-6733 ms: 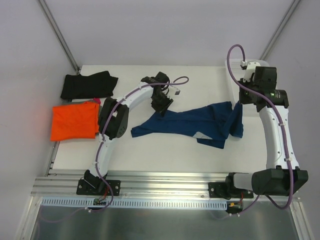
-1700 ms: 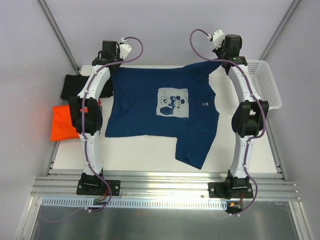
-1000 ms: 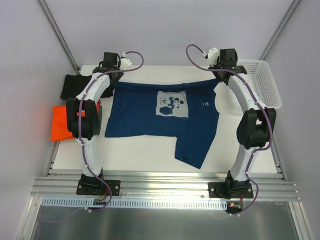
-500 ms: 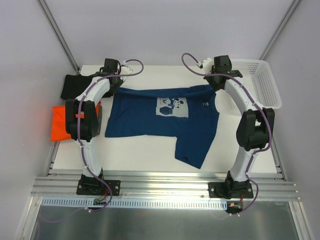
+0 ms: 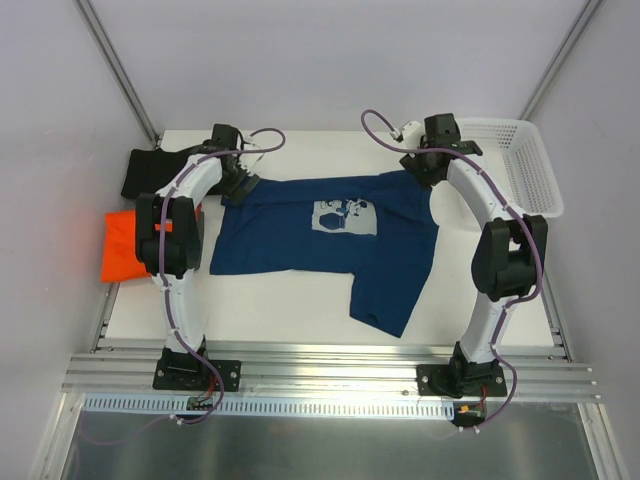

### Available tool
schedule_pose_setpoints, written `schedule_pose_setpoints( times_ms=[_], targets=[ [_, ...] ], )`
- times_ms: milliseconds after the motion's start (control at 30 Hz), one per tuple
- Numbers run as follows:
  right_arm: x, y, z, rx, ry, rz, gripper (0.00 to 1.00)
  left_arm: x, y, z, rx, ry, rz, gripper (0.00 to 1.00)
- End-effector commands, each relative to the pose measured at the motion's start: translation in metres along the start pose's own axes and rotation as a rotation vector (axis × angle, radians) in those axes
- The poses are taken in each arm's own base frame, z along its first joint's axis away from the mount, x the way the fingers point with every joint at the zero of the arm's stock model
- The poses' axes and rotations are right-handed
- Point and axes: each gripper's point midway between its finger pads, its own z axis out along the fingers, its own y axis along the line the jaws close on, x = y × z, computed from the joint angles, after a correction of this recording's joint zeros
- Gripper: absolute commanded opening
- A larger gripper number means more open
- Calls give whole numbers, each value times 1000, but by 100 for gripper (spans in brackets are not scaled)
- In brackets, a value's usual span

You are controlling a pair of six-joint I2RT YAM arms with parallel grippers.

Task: Fold and stack the t-shirts
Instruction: Fold the tshirt

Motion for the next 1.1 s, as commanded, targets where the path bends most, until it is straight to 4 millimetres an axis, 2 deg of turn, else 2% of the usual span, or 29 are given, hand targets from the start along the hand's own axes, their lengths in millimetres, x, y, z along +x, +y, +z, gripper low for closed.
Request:
schedule_pose_setpoints(
  times_ms=[0, 33, 67, 100, 133, 167, 200, 267, 367, 400, 433, 467, 500, 533, 567, 600, 633, 667, 733, 767, 867, 1067],
  targets=[
    [-20, -6, -35, 9, -62, 21, 57, -21, 22, -44, -44, -78, -104, 82],
    [-22, -7, -42, 8, -70, 32, 59, -29, 30, -60, -65, -113, -120, 82],
    [-28, -8, -52, 4, -86, 43, 59, -30, 31, -68, -69, -124, -127, 82],
    [-24, -3, -63, -16, -75, 92, 59, -33, 34, -84, -82, -148, -142, 82],
    [-23, 3, -70, -32, -80, 106, 59, -34, 35, -93, -88, -160, -146, 82],
    [-15, 19, -69, -86, -76, 108, 59, -34, 35, -99, -91, -169, -151, 82],
    [-16, 24, -80, -84, -99, 100, 59, -35, 36, -110, -99, -187, -161, 82],
    [-7, 36, -74, -92, -92, 89, 59, -37, 34, -114, -89, -202, -172, 81],
    [-7, 44, -62, -109, -78, 79, 59, -54, 26, -106, -40, -219, -195, 80],
    [-16, 42, -62, -109, -90, 81, 59, -66, 27, -96, -35, -216, -188, 80],
    [-17, 46, -46, -129, -63, 106, 59, -72, 25, -91, -33, -206, -175, 80],
    [-19, 50, -42, -157, -47, 124, 60, -74, 7, -86, 10, -157, -131, 80],
    [-39, 42, -46, -158, -89, 141, 60, -89, 7, -79, 16, -157, -120, 80],
    [-44, 47, -40, -187, -90, 152, 60, -92, 3, -75, 34, -146, -121, 80],
    [-47, 56, -26, -233, -80, 187, 60, -93, -6, -72, 70, -132, -145, 80],
    [-62, 52, -24, -232, -111, 208, 60, -99, -11, -65, 100, -142, -158, 80],
    [-69, 56, -19, -259, -123, 239, 60, -103, -19, -60, 145, -151, -171, 80],
    [-67, 63, 0, -285, -99, 248, 60, -104, -25, -50, 168, -143, -198, 80],
    [-74, 64, 11, -300, -109, 272, 59, -106, -35, -41, 224, -143, -224, 77],
    [-69, 69, 28, -317, -85, 294, 59, -105, -38, -36, 234, -133, -255, 76],
    [-69, 74, 41, -380, -76, 368, 58, -103, -50, -22, 286, -113, -294, 71],
    [-59, 85, 66, -419, -38, 402, 58, -99, -55, -13, 304, -90, -317, 70]
  ],
)
